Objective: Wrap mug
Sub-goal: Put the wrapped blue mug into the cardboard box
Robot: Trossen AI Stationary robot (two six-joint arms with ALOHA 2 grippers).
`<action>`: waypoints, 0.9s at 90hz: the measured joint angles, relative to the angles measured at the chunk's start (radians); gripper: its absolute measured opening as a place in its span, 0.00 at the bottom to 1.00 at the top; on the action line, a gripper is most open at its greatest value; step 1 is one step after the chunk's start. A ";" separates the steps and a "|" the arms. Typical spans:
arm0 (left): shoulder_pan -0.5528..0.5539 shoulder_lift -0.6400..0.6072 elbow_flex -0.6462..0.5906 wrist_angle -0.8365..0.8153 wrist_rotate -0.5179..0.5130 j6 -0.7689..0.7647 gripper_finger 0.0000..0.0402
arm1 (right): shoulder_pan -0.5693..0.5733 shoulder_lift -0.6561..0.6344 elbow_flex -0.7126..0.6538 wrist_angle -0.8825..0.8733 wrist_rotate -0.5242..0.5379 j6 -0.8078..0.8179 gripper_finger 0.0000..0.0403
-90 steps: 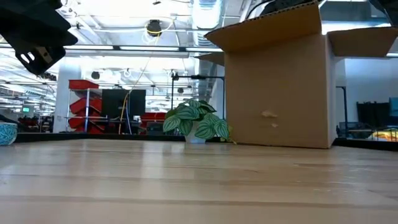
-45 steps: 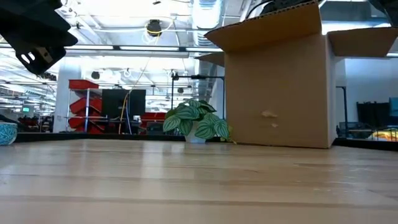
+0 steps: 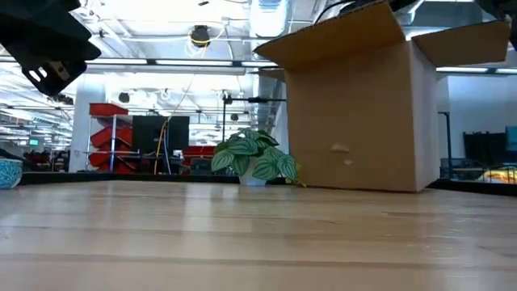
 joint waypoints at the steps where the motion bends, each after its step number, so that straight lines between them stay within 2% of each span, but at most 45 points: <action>1: 0.000 0.000 0.000 0.000 0.000 0.000 0.14 | 0.000 0.000 0.000 -0.005 0.001 0.000 0.65; 24: 0.000 0.000 0.000 0.000 0.000 0.009 0.14 | 0.000 -0.002 0.003 -0.106 0.009 -0.014 0.74; 35: 0.000 0.000 0.000 0.000 0.000 0.001 0.14 | 0.001 -0.006 0.003 -0.133 0.061 -0.030 0.78; 50: 0.000 0.000 0.000 0.000 0.000 -0.002 0.14 | 0.001 -0.044 0.028 -0.150 0.148 -0.073 0.79; 81: 0.000 0.000 0.000 0.000 -0.004 0.000 0.14 | 0.002 -0.168 0.124 -0.207 0.154 -0.096 0.79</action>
